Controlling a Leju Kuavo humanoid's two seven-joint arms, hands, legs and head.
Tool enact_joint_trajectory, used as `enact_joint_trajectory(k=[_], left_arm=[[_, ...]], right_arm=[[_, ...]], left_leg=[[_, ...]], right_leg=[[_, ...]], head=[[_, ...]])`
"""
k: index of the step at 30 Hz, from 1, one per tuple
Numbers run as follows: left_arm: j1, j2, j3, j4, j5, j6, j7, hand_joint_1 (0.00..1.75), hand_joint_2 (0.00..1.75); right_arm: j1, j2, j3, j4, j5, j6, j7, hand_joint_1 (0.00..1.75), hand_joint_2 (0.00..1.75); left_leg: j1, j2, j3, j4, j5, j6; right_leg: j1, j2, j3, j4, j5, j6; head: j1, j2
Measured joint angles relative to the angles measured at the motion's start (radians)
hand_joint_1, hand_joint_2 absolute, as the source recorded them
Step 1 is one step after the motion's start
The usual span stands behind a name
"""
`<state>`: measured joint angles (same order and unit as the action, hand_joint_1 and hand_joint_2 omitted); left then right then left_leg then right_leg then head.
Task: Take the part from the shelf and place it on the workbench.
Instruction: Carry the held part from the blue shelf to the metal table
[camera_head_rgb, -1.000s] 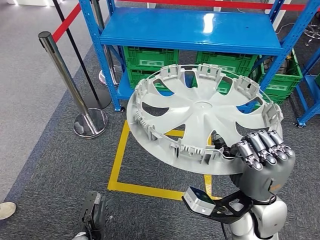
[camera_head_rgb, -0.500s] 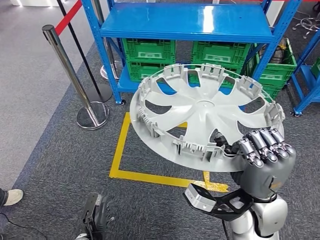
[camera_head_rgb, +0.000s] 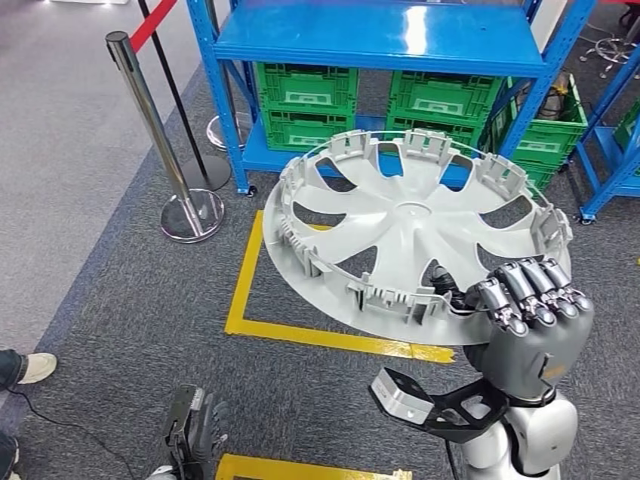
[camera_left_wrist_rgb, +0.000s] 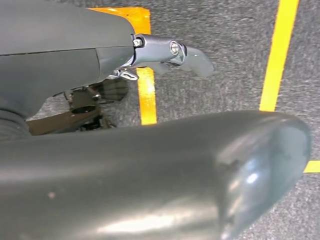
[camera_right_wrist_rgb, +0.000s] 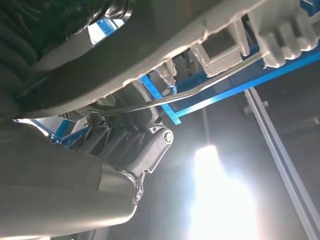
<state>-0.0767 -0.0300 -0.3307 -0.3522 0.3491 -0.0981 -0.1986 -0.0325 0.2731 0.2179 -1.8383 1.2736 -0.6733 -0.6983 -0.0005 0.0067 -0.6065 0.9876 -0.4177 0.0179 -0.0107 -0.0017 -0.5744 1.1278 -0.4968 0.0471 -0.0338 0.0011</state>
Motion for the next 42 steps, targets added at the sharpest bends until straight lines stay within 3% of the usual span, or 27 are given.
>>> enact_joint_trajectory(k=[2,5,7,9,10,11,12,13,15,16,18,22,30,42], left_arm=[[0.000,0.001,0.000,0.001,0.001,-0.001,0.000,0.00,0.00],[0.002,0.002,0.000,0.004,0.005,-0.001,0.001,0.00,0.00],[0.003,0.002,0.000,0.005,0.007,0.000,0.001,0.00,0.00],[0.003,0.002,0.000,0.006,0.007,0.000,0.001,0.00,0.00],[0.003,0.002,-0.001,0.007,0.007,0.000,0.001,0.00,0.00],[0.003,0.002,-0.001,0.008,0.007,0.000,0.001,0.00,0.00],[0.003,0.002,-0.001,0.008,0.007,0.000,0.001,0.00,0.00],[0.003,0.002,-0.001,0.009,0.007,0.000,0.001,0.00,0.00],[0.002,0.004,-0.001,0.009,0.007,0.000,0.001,0.00,0.00],[0.002,0.005,-0.001,0.009,0.007,0.000,0.001,0.00,0.00],[0.002,0.007,-0.001,0.010,0.007,0.000,0.001,0.00,0.00],[0.003,0.006,-0.001,0.011,0.009,0.000,0.001,0.00,0.00],[0.003,0.002,-0.002,0.012,0.016,0.000,0.000,0.00,0.00],[0.001,0.005,-0.017,0.013,0.001,-0.036,-0.018,0.00,0.00]], right_arm=[[0.000,0.000,0.000,0.000,-0.004,0.000,0.000,1.75,1.75],[0.000,0.000,0.000,-0.001,-0.009,0.000,0.000,1.75,1.75],[0.000,0.000,0.001,-0.001,-0.001,0.000,0.000,1.75,1.75],[0.000,0.000,0.003,-0.002,0.010,0.000,0.000,1.75,1.75],[0.000,0.000,0.003,-0.002,0.014,0.000,0.000,1.75,1.75],[0.000,0.000,0.003,-0.002,0.016,0.000,0.000,1.75,1.75],[0.000,0.000,0.003,-0.002,0.017,0.000,0.000,1.75,1.75],[-0.001,0.000,0.003,-0.002,0.018,0.000,0.000,1.75,1.75],[-0.001,0.000,0.005,-0.002,0.019,0.000,0.000,1.75,1.75],[-0.001,0.000,0.006,-0.003,0.020,0.000,0.000,1.75,1.75],[-0.002,0.000,0.010,-0.005,0.020,0.000,0.000,1.75,1.75],[-0.002,0.000,0.011,-0.005,0.021,0.000,0.000,1.75,1.75],[-0.002,0.000,0.009,-0.003,0.009,0.000,0.000,1.75,1.75],[-0.002,0.000,0.006,0.000,0.008,0.000,0.000,1.75,1.75]], left_leg=[[-0.002,-0.001,-0.013,0.012,0.010,-0.011],[-0.002,-0.002,-0.027,0.022,0.019,-0.026],[0.000,-0.003,-0.049,0.073,-0.025,-0.037],[0.001,-0.003,-0.095,0.204,-0.109,-0.045],[0.001,-0.003,-0.116,0.269,-0.139,-0.046],[0.001,-0.003,-0.124,0.309,-0.152,-0.045],[0.001,-0.003,-0.113,0.309,-0.144,-0.042],[-0.001,-0.003,-0.084,0.269,-0.121,-0.036],[-0.006,-0.005,0.002,0.131,-0.072,-0.016],[-0.010,-0.005,0.035,0.073,-0.060,-0.007],[-0.017,-0.006,0.060,0.020,-0.058,0.003],[-0.019,-0.006,0.054,0.011,-0.053,-0.008],[-0.022,-0.006,0.044,0.016,-0.047,0.002],[-0.023,-0.006,0.036,0.021,-0.042,0.006]], right_leg=[[0.001,0.003,0.071,-0.106,-0.027,-0.005],[0.001,0.005,0.072,-0.126,-0.034,-0.028],[-0.001,0.003,0.062,-0.126,-0.022,-0.046],[0.002,0.002,0.048,-0.124,-0.012,-0.056],[0.004,0.001,0.041,-0.123,-0.007,-0.058],[0.007,0.001,0.035,-0.121,-0.003,-0.059],[0.010,0.001,0.030,-0.119,0.000,-0.060],[0.013,0.002,0.027,-0.118,0.001,-0.060],[0.019,0.002,0.024,-0.116,0.004,-0.060],[0.019,0.001,0.022,-0.116,0.006,-0.057],[0.018,0.000,0.016,-0.115,0.009,-0.051],[0.017,-0.001,0.011,-0.113,0.013,-0.053],[0.013,0.000,0.005,-0.118,0.023,-0.038],[0.011,0.000,-0.002,-0.119,0.031,-0.033]], head=[[0.001,0.000],[0.000,0.000],[-0.002,0.000],[-0.003,0.000],[-0.003,0.000],[-0.003,0.000],[-0.003,0.000],[-0.003,0.000],[-0.002,0.000],[-0.002,0.000],[-0.001,0.000],[0.000,0.000],[0.000,0.000],[-0.001,0.000]])
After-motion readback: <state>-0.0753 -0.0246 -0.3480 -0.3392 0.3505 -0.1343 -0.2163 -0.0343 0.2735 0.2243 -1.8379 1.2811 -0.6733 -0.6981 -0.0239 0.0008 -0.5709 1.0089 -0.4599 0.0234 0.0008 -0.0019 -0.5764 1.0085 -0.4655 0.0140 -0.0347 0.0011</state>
